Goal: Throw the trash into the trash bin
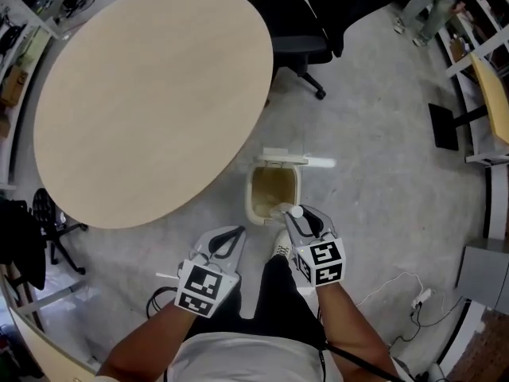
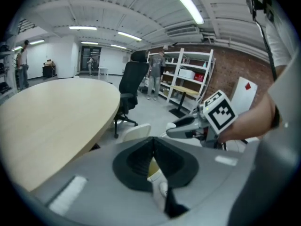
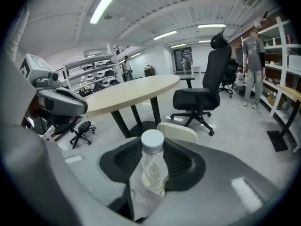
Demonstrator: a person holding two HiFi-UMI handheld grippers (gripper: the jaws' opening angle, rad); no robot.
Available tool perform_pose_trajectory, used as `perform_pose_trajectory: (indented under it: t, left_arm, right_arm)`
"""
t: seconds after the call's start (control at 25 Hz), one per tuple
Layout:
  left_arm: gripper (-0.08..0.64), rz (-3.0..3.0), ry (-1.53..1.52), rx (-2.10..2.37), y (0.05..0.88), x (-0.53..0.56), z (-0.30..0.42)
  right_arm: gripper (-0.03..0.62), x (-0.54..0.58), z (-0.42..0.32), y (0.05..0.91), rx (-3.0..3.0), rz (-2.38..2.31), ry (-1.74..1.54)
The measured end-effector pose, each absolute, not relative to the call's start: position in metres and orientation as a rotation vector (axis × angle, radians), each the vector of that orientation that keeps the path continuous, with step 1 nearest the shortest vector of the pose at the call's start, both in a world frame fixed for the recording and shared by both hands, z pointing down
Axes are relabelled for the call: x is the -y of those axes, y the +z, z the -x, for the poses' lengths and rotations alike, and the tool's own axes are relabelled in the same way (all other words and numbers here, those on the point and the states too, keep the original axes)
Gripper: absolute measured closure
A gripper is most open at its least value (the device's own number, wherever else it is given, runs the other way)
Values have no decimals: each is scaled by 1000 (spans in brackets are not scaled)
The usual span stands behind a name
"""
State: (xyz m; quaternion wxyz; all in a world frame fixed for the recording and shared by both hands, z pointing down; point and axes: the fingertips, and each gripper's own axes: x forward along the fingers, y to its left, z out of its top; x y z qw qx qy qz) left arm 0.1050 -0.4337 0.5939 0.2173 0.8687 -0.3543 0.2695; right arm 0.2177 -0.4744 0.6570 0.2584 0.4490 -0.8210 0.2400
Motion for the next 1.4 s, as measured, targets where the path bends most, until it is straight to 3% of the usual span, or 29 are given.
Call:
perform_pose_trajectory:
  t: [0.84,1.4]
  left_arm:
    - [551,-2075,832,1093,717,426,-121]
    - [551,-1961,853,1093,767,418,-122]
  right_arm:
    - [449,502,-227,848,2093,-939,835]
    - [448,510,-213,912,1962,-793,865]
